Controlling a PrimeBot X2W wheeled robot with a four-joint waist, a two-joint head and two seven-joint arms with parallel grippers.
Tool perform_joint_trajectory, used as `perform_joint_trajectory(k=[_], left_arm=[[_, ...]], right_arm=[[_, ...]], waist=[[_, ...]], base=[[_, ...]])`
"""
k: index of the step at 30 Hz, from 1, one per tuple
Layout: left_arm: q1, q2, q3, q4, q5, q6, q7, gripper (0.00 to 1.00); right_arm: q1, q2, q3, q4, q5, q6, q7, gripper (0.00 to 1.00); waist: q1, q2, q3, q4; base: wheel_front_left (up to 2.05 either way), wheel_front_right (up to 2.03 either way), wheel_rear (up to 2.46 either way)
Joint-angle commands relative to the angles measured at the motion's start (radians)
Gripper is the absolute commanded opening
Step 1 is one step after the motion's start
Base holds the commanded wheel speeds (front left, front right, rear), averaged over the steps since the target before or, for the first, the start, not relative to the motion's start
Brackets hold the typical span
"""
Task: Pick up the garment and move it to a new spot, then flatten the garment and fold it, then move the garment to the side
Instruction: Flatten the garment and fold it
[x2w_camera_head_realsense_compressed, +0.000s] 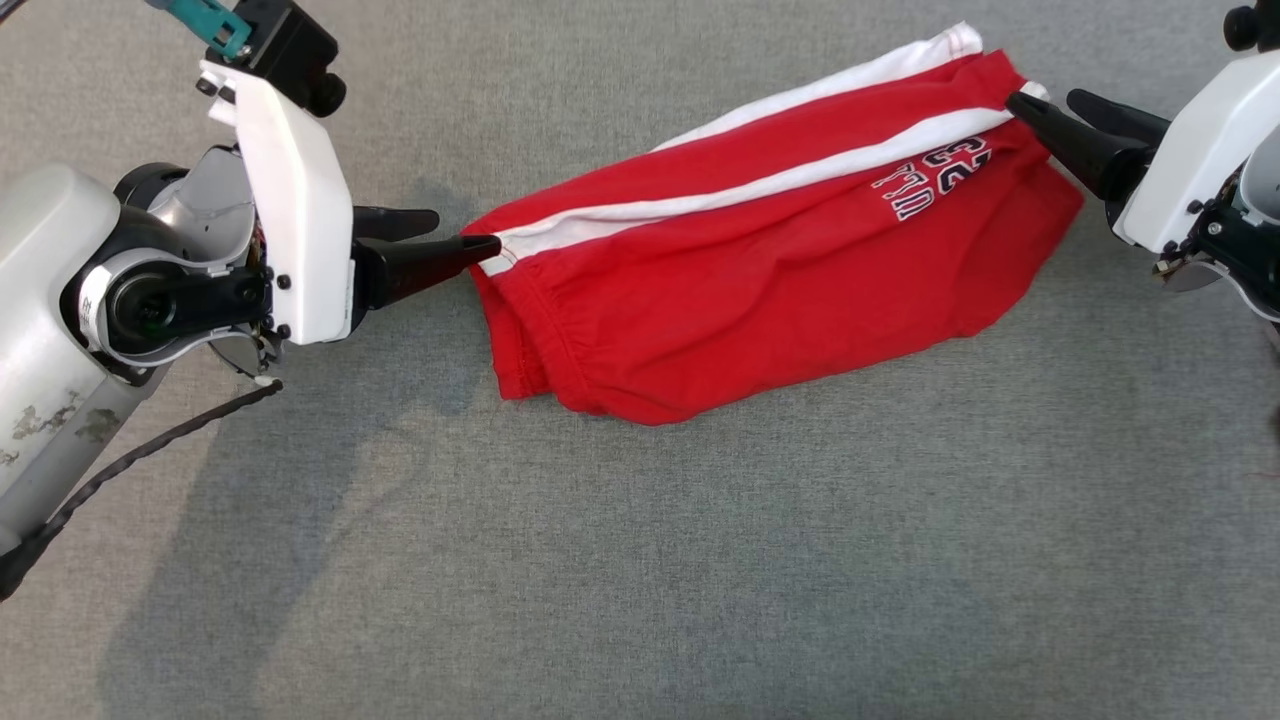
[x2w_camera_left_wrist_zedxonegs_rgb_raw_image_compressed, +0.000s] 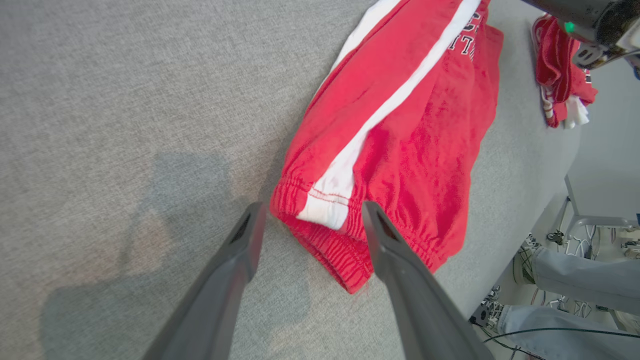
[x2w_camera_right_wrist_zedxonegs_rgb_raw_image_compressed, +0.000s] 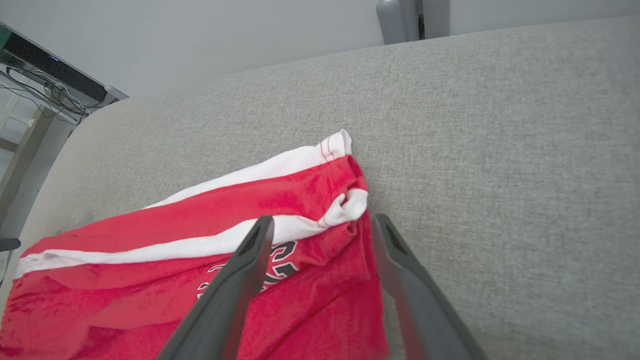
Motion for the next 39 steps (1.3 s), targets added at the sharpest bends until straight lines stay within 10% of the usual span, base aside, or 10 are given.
perform_joint_trajectory(k=[1, 11, 20, 32, 39], left_arm=[[0.018, 0.003, 0.008, 0.009, 0.005, -0.008, -0.019, 1.0], [0.097, 0.029, 0.057, 0.032, 0.124, -0.005, -0.312, 1.0], [0.318, 0.013, 0.161, -0.038, 0.153, 0.145, -0.729, 1.0], [0.614, -0.028, 0.339, -0.297, 0.346, 0.374, -0.987, 1.0], [0.802, -0.174, 0.488, -0.38, 0.574, 0.384, -0.986, 1.0]], right_arm=[[0.016, -0.002, -0.001, -0.001, 0.004, 0.0, -0.026, 1.0], [0.108, -0.002, -0.023, -0.034, -0.038, 0.0, -0.293, 1.0], [0.239, 0.043, -0.064, 0.046, -0.131, 0.0, -0.574, 1.0], [0.183, 0.1, -0.035, 0.193, -0.145, 0.0, -0.527, 1.0], [0.113, 0.083, -0.001, 0.297, -0.129, 0.0, -0.463, 1.0]], waist=[[-0.0001, 0.0, -0.028, -0.007], [-0.0001, 0.0, -0.165, -0.036], [-0.0001, 0.0, -0.249, -0.024], [-0.0001, 0.0, -0.195, 0.044], [-0.0001, 0.0, -0.14, 0.119]], base=[[0.0, 0.0, 0.0], [0.0, 0.0, 0.0], [0.0, 0.0, 0.0], [0.0, 0.0, 0.0], [0.0, 0.0, 0.0]])
